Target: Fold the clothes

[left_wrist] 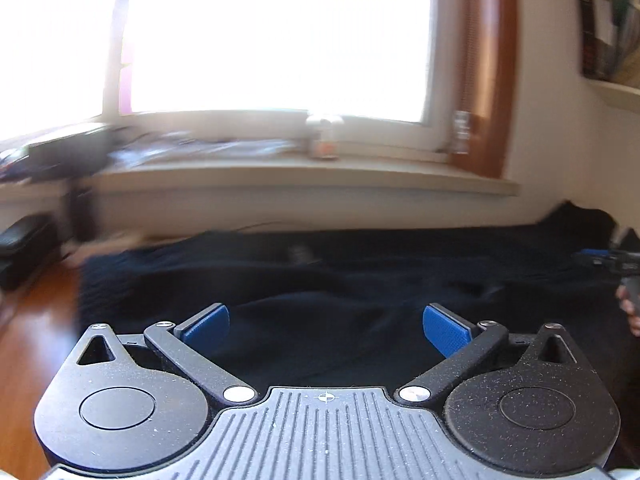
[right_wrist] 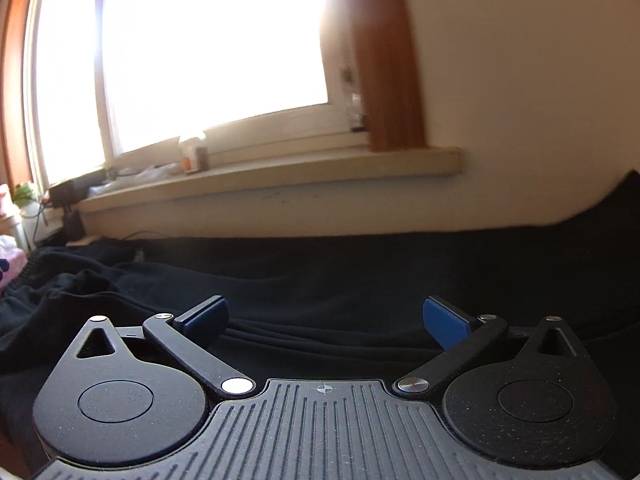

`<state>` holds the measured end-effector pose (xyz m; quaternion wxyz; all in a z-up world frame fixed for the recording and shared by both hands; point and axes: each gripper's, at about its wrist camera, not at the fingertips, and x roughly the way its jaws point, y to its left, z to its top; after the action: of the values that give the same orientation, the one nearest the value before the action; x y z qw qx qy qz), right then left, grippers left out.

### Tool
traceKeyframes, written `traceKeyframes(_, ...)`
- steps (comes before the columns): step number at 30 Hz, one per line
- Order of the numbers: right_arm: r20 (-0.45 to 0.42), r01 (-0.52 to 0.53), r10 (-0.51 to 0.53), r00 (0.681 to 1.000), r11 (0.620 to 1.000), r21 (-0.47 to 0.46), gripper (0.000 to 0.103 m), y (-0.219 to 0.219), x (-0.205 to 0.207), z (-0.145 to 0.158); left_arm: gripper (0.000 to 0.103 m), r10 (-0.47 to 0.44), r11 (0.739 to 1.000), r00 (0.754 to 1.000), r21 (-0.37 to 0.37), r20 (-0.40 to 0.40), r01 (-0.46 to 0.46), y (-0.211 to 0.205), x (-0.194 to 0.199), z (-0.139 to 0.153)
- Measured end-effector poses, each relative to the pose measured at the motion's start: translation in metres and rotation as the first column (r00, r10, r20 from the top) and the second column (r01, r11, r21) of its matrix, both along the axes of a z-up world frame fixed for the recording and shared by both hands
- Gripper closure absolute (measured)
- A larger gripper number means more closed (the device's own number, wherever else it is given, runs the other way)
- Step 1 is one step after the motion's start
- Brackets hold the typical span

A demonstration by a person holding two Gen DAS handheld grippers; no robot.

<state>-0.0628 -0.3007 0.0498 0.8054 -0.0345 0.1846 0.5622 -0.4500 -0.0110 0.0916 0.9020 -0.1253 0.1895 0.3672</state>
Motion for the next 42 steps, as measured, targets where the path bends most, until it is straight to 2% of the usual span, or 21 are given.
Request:
traceKeyframes(4,0.000,-0.135,0.135,0.991,0.990,-0.039,0.000,0.030,-0.044,0.003,0.000,0.095,0.995,0.994,-0.049,0.048,-0.092,0.006,-0.050,-0.010)
traceKeyframes(8,0.024,-0.272,0.274,0.961,0.959,-0.075,0.000,0.068,-0.090,0.007,0.000,0.170,0.984,0.983,-0.061,0.065,-0.166,0.006,-0.073,-0.014)
traceKeyframes(14,0.035,-0.441,0.446,0.894,0.892,-0.096,0.000,0.121,-0.148,0.022,0.000,0.223,0.973,0.974,-0.072,0.043,-0.220,0.003,-0.105,-0.021)
traceKeyframes(19,0.129,-0.533,0.550,0.825,0.833,-0.146,0.002,0.159,-0.192,0.035,0.000,0.240,0.967,0.969,-0.108,0.064,-0.232,0.003,-0.129,-0.029)
traceKeyframes(21,0.164,-0.559,0.583,0.795,0.811,-0.172,0.009,0.172,-0.208,0.037,0.000,0.246,0.964,0.967,-0.122,0.072,-0.236,0.003,-0.138,-0.031)
traceKeyframes(23,0.169,-0.589,0.622,0.765,0.781,-0.205,0.035,0.185,-0.225,0.035,0.000,0.248,0.963,0.965,-0.134,0.084,-0.236,0.005,-0.143,-0.031)
traceKeyframes(25,0.165,-0.619,0.660,0.733,0.748,-0.241,0.056,0.198,-0.242,0.032,0.000,0.245,0.964,0.964,-0.133,0.104,-0.230,0.010,-0.146,-0.028)
traceKeyframes(26,0.162,-0.633,0.678,0.717,0.730,-0.258,0.064,0.205,-0.251,0.031,0.000,0.226,0.970,0.967,-0.123,0.118,-0.211,0.014,-0.147,-0.025)
traceKeyframes(27,0.159,-0.644,0.694,0.702,0.714,-0.276,0.066,0.210,-0.259,0.028,0.000,0.200,0.976,0.971,-0.113,0.132,-0.186,0.020,-0.149,-0.021)
traceKeyframes(29,0.158,-0.658,0.719,0.677,0.687,-0.309,0.071,0.217,-0.274,0.020,0.009,0.167,0.981,0.976,-0.121,0.138,-0.151,0.037,-0.150,-0.017)
traceKeyframes(31,0.153,-0.667,0.738,0.657,0.664,-0.339,0.071,0.221,-0.287,0.013,0.040,0.151,0.982,0.982,-0.130,0.116,-0.136,0.054,-0.148,-0.016)
traceKeyframes(32,0.147,-0.672,0.747,0.649,0.653,-0.349,0.071,0.221,-0.292,0.010,0.044,0.147,0.982,0.985,-0.130,0.095,-0.134,0.061,-0.145,-0.016)
traceKeyframes(34,0.142,-0.676,0.756,0.639,0.640,-0.365,0.071,0.223,-0.300,0.006,0.058,0.103,0.989,0.991,-0.117,0.080,-0.094,0.071,-0.137,-0.015)
traceKeyframes(37,0.156,-0.679,0.760,0.631,0.638,-0.364,0.071,0.219,-0.306,0.003,0.059,0.024,0.993,0.997,-0.120,0.069,-0.016,0.084,-0.125,-0.014)
traceKeyframes(40,0.175,-0.685,0.770,0.614,0.629,-0.367,0.071,0.216,-0.316,0.004,0.065,-0.013,0.995,0.999,-0.102,-0.031,0.010,0.097,-0.107,-0.019)
traceKeyframes(42,0.179,-0.696,0.779,0.601,0.620,-0.364,0.070,0.213,-0.324,0.006,0.065,-0.022,0.995,0.996,-0.094,-0.084,0.015,0.106,-0.098,-0.022)
